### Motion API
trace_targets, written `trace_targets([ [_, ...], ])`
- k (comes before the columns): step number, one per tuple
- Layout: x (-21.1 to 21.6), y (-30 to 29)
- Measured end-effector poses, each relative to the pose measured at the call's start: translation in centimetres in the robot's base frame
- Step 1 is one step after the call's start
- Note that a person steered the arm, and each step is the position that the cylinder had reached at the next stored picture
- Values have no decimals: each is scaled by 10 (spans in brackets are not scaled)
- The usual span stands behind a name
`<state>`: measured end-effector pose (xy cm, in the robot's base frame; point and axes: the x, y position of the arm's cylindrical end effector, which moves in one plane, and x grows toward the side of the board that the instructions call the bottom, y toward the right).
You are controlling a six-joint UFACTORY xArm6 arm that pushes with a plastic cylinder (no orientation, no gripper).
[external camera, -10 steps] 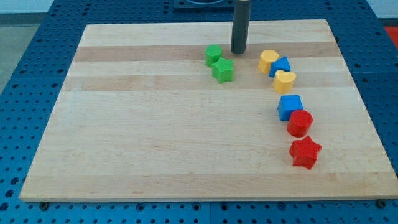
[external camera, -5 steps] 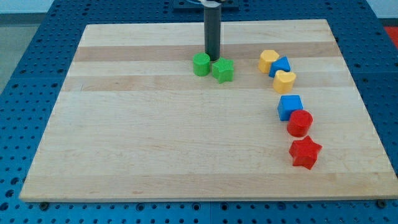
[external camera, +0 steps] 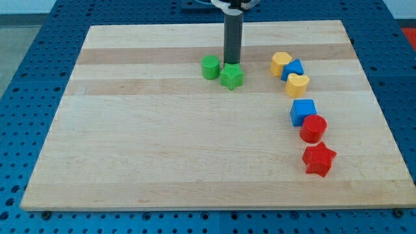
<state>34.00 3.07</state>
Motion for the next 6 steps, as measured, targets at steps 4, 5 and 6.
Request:
trace_targets([
  [4, 5, 64],
  [5, 5, 64],
  [6, 4, 68],
])
